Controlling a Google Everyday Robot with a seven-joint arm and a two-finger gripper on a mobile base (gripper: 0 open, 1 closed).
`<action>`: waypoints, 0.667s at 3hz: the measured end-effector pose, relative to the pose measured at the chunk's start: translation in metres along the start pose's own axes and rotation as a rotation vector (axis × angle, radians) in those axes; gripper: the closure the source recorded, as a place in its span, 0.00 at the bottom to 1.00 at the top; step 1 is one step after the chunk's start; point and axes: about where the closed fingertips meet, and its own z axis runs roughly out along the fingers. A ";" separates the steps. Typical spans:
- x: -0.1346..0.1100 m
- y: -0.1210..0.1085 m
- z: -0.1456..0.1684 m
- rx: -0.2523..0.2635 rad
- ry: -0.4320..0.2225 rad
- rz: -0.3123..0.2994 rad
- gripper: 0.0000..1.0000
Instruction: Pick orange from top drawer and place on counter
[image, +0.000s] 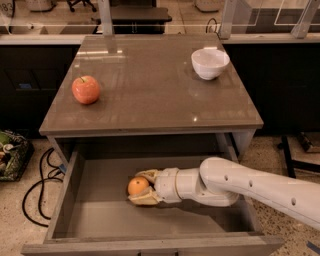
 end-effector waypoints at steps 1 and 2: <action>-0.001 0.001 0.001 -0.003 -0.001 -0.001 1.00; -0.001 0.001 0.001 -0.003 -0.001 -0.001 1.00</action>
Offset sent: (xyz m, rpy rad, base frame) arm -0.0006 0.0014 0.0000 0.0007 0.0003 0.0029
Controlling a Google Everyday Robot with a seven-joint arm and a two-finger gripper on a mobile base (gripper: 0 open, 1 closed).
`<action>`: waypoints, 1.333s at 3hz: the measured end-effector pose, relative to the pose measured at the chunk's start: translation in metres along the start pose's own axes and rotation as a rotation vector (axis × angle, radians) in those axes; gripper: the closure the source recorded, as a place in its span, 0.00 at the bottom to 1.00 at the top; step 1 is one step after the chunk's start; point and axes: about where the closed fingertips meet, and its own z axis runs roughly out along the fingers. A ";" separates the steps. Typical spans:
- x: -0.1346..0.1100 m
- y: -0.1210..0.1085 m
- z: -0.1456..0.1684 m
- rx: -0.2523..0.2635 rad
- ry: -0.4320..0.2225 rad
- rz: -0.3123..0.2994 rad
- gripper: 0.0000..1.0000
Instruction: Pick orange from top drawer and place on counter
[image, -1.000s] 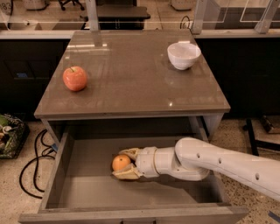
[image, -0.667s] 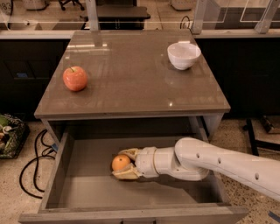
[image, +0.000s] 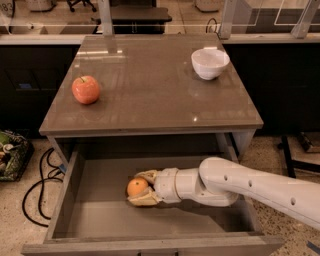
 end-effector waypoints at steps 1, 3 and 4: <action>-0.003 0.000 -0.001 -0.030 -0.015 0.014 1.00; -0.046 0.011 -0.053 -0.117 -0.081 0.033 1.00; -0.071 0.022 -0.084 -0.128 -0.100 0.021 1.00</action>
Offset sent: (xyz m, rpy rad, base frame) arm -0.0214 -0.0298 0.0689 0.1111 0.0847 0.1136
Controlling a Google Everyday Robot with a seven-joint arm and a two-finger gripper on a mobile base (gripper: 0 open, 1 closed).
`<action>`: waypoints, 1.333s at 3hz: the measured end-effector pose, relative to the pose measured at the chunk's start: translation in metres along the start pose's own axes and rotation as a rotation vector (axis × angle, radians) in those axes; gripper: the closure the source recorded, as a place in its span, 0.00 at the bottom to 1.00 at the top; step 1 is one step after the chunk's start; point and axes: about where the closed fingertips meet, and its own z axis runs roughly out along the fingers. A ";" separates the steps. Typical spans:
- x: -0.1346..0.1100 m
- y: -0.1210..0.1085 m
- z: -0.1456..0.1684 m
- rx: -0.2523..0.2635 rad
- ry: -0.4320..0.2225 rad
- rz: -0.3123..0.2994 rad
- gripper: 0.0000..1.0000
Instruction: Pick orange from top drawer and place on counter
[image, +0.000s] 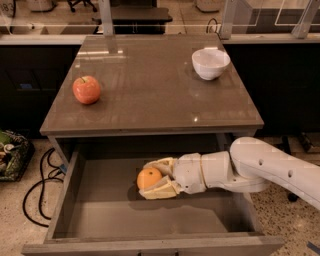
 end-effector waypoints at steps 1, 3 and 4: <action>-0.032 0.015 -0.029 0.015 0.001 -0.024 1.00; -0.095 0.019 -0.071 0.079 0.033 -0.043 1.00; -0.130 0.004 -0.079 0.115 0.049 -0.030 1.00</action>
Offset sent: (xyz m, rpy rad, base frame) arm -0.0304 -0.0435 0.1289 -0.0488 -0.0962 -0.0688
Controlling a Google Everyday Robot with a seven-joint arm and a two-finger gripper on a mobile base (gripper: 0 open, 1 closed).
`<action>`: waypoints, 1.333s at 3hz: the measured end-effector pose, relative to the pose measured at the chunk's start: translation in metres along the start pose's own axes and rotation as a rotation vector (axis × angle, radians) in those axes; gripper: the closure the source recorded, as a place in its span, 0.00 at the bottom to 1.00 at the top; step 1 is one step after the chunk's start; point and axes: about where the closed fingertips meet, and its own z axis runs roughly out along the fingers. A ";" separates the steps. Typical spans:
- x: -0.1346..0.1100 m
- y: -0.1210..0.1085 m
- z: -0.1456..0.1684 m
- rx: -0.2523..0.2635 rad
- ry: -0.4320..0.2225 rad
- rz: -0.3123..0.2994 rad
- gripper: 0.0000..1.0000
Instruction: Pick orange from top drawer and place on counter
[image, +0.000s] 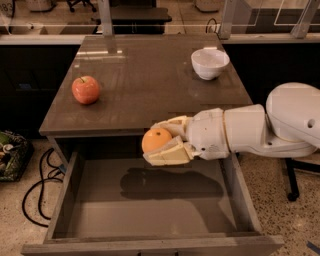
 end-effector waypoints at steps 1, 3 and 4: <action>-0.033 -0.017 0.004 0.049 0.027 0.005 1.00; -0.060 -0.035 0.018 0.099 0.064 -0.013 1.00; -0.058 -0.050 0.016 0.130 0.092 0.001 1.00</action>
Offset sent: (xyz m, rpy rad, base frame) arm 0.0676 0.0400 0.0672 -0.1108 -0.0724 -0.1422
